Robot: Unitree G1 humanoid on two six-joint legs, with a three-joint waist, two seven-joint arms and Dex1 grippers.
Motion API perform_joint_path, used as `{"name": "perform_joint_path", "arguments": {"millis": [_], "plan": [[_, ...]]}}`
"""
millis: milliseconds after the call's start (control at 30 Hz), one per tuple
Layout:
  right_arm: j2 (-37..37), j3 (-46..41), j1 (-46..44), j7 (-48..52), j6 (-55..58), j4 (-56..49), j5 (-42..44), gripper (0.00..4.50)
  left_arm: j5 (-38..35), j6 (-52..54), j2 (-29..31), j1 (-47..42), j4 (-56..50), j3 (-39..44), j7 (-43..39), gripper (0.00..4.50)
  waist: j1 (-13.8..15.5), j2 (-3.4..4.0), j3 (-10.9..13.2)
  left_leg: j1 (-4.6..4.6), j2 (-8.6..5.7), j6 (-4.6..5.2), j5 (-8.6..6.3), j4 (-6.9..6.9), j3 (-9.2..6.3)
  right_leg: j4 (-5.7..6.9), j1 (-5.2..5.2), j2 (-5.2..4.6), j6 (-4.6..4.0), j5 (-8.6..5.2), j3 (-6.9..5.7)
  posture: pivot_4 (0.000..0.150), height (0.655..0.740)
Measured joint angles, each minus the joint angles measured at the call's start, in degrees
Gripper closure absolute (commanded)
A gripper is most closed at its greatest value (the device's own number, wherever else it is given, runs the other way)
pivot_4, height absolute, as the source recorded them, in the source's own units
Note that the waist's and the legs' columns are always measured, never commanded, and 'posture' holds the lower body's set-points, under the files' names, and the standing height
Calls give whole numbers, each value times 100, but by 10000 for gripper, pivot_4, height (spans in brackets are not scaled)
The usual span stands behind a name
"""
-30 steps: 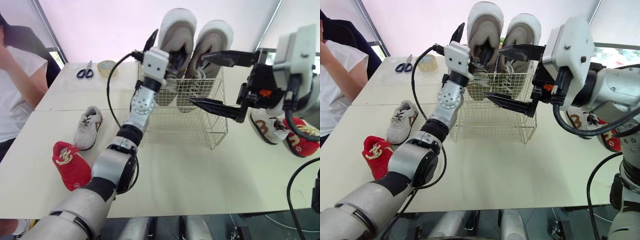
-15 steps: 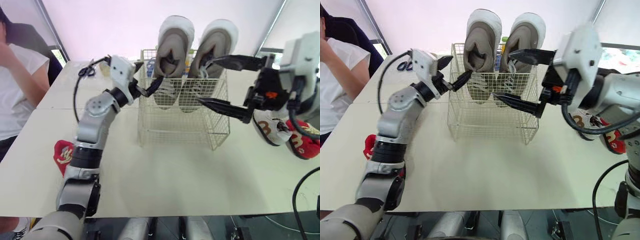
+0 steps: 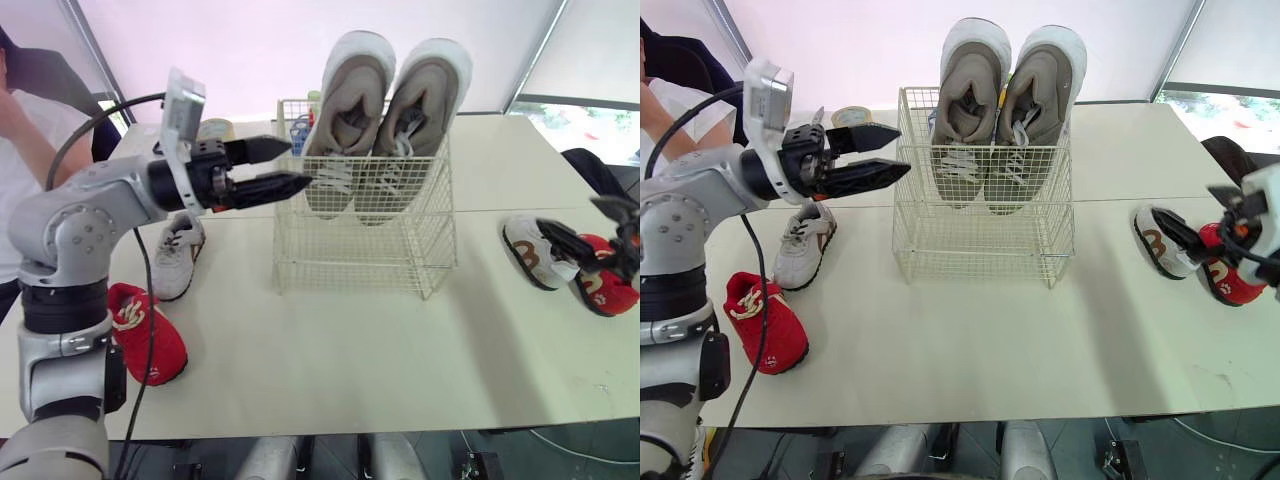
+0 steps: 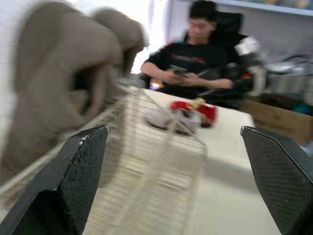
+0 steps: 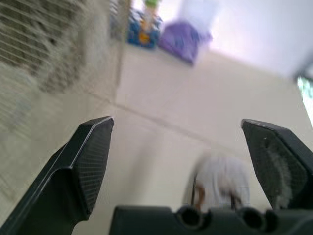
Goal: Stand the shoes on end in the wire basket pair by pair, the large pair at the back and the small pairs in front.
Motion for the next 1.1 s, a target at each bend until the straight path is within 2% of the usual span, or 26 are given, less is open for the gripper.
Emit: {"name": "perform_joint_path", "arguments": {"millis": [233,533,833,933,1100], "plan": [[421,109,-30,-14,-508,1095,-221,0,-221,195,-87,5,-242,-89,32,327,-5,3,-1,4,2,0,0,-3,0,0,1,1,-2,-1,1,1500,7400],[526,753,-700,64,-1569,2812,-741,0,-306,190,-177,37,-469,-126,342,327,-5,4,0,3,1,-2,1,-6,1,-3,-1,1,-2,-1,3,1500,7400],[696,1232,-1160,183,-2039,3752,-997,0,-155,69,-160,116,-622,-168,465,327,-22,3,1,4,1,-3,2,-4,2,-3,0,3,-3,0,6,1500,7400],[751,1294,-1284,96,-2119,3883,-1059,8031,-83,10,-160,120,-680,-169,508,0,-27,3,1,6,1,-3,2,-5,2,-3,0,5,-3,0,8,1500,7400],[808,1306,-1325,82,-2129,3848,-1057,32137,62,-75,-161,123,-674,-190,583,0,-32,3,1,6,2,-3,2,-6,2,-2,0,6,-3,0,8,1500,7400]]}}
